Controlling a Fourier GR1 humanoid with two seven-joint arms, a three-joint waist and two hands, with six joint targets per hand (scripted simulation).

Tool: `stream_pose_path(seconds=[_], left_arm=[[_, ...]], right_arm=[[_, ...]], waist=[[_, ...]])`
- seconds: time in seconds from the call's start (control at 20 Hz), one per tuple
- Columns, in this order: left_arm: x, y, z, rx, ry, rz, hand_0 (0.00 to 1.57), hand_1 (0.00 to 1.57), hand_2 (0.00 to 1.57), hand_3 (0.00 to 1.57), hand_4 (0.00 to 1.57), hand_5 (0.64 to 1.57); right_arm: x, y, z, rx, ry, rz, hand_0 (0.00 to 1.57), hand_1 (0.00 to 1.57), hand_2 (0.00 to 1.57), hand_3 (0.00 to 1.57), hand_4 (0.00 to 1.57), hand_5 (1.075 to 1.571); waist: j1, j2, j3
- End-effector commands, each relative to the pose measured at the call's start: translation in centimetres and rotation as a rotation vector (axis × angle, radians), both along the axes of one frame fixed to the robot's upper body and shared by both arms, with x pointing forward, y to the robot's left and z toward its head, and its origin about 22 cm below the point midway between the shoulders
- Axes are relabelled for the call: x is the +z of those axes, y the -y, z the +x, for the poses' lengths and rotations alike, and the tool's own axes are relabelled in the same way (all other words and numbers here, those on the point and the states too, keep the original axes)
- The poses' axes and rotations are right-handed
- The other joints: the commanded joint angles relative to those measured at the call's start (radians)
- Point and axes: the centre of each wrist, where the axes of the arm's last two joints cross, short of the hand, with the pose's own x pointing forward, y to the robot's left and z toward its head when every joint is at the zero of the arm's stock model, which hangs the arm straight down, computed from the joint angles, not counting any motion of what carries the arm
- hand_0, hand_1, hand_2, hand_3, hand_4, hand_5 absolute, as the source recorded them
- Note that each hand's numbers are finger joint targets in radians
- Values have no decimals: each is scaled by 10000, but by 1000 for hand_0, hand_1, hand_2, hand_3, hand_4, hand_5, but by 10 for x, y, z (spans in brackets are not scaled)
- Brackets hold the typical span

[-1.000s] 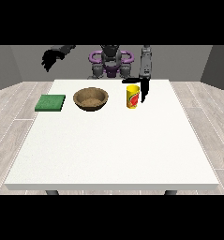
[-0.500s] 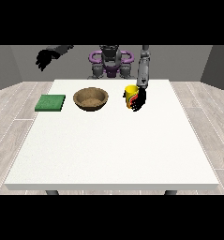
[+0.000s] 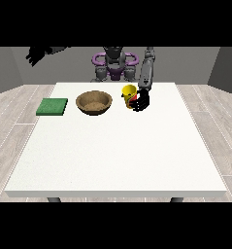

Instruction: Pick the cup and pour the ball into the bowl, then pick the bowl and place it on the pad

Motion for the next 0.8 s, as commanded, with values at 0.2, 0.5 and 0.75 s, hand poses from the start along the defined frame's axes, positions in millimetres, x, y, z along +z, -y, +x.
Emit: stream_pose_path(seconds=[0.2, 0.5, 0.75], left_arm=[[21, 62, 20, 288, -666, 4049, 1313, 1313, 1571, 1571, 1399, 1502], [20, 56, 30, 608, -1075, 8793, 1347, 1347, 1571, 1571, 1444, 1540], [31, 130, 32, -50, -1573, 9843, 1361, 1361, 1571, 1571, 1441, 1545]], right_arm=[[-27, 19, 7, -336, -1697, 221, 0, 0, 0, 302, 638, 1564], [-56, 12, 5, -147, -2213, 244, 0, 0, 0, 103, 669, 1559], [-71, 60, -7, -810, -2415, 672, 0, 0, 0, 0, 688, 1560]], waist=[[190, -1853, 32], [166, -2205, 60], [920, -2431, 6]])
